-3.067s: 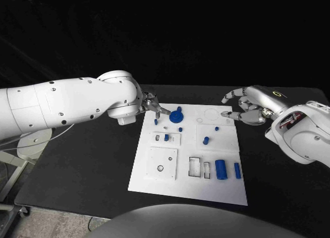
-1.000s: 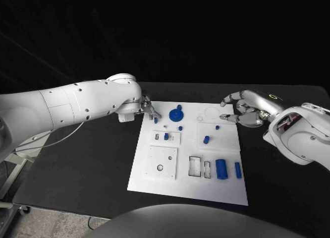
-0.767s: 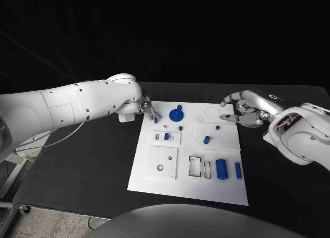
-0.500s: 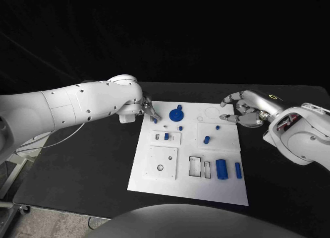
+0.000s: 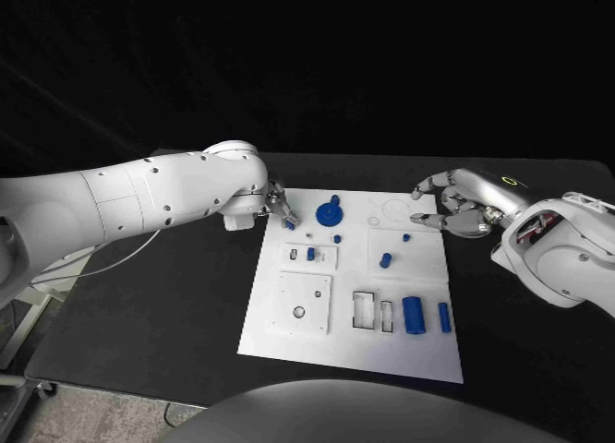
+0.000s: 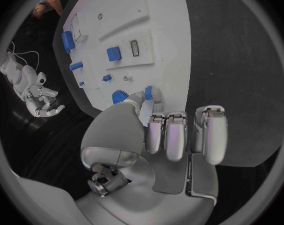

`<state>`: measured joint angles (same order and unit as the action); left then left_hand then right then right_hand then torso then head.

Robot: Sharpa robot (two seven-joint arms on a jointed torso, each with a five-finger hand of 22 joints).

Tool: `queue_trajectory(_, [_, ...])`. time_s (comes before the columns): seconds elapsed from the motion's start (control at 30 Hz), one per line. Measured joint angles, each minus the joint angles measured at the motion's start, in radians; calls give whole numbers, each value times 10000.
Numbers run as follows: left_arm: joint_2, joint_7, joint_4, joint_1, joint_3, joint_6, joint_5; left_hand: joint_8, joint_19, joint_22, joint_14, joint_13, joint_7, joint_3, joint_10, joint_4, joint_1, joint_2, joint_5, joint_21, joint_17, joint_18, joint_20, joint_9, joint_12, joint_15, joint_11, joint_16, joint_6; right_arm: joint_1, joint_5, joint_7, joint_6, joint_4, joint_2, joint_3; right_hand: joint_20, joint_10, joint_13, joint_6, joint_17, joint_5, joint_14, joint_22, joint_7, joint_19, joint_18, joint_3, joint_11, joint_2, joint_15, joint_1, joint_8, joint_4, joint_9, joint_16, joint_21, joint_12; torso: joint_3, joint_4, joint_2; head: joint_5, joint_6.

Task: Assemble the parts on the task board

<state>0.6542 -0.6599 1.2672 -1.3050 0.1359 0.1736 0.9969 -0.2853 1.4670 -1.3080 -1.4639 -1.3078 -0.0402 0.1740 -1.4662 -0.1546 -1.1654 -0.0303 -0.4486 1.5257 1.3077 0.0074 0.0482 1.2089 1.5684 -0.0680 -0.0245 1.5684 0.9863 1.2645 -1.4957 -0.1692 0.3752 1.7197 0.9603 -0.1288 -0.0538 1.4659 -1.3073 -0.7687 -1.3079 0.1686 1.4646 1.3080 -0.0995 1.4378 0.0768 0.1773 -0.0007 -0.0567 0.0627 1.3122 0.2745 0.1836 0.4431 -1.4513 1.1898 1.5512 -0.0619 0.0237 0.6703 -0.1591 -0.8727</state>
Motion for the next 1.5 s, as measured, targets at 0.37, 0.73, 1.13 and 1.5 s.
queue_trajectory(0.37, [236, 47, 236, 26, 1, -45, -164, 129, 0, 2, 0, 1, 6, 1154, 0, 354, -208, 208, -55, 0, -1, 0, 0, 77, 0, 0, 0, 0, 90, -14, 13, -10, -34, -13, 12, 0, 37, 0, 1, 0, 1, 41, 0, -1, 0, -37, 0, 0, 0, 53, 0, 53, 0, 0, -13, 0, -38, 0, 6, 4, 4, 1, 0])
queue_trajectory(0.73, [1127, 50, 1565, 32, 8, -385, -215, 163, 0, 3, 0, 2, -6, 1828, 0, 421, 107, 522, 94, -37, -2, 1, 0, 172, 0, 0, 0, 0, 148, -25, 46, -19, -75, -4, 75, 0, 37, 0, -8, 0, 2, 41, 0, -3, 0, -38, -1, 0, 0, 53, 0, 53, 0, 0, -12, 59, -79, -2, 6, 6, 10, 12, 0])
queue_trajectory(1.13, [1681, 48, 2864, 34, 188, -705, 139, 199, 0, 4, 0, 3, 1, 1922, 0, 405, 119, 532, 213, -36, -3, 1, 0, 185, 0, 0, 0, 0, 172, -62, 116, -22, -123, -15, 69, 0, 0, 0, -7, 0, 4, 40, 0, -4, 0, -74, -1, -1, 0, 53, 0, 53, 0, 1, -23, 59, -79, -43, 12, 6, 0, -23, 0])
queue_trajectory(1.5, [1802, 32, 3188, 37, 506, -730, 497, 246, 0, 5, 0, 3, 32, 2019, 0, 392, 199, 611, 280, -90, -3, 1, 0, 194, 0, 0, 0, 0, 139, -99, 210, -23, -165, -32, 59, 0, 1, 0, -5, 0, 4, 40, 0, -5, 0, -74, -1, 25, 0, 53, 0, 53, 0, -25, -26, 59, -128, -42, 7, 4, -1, -71, 0])
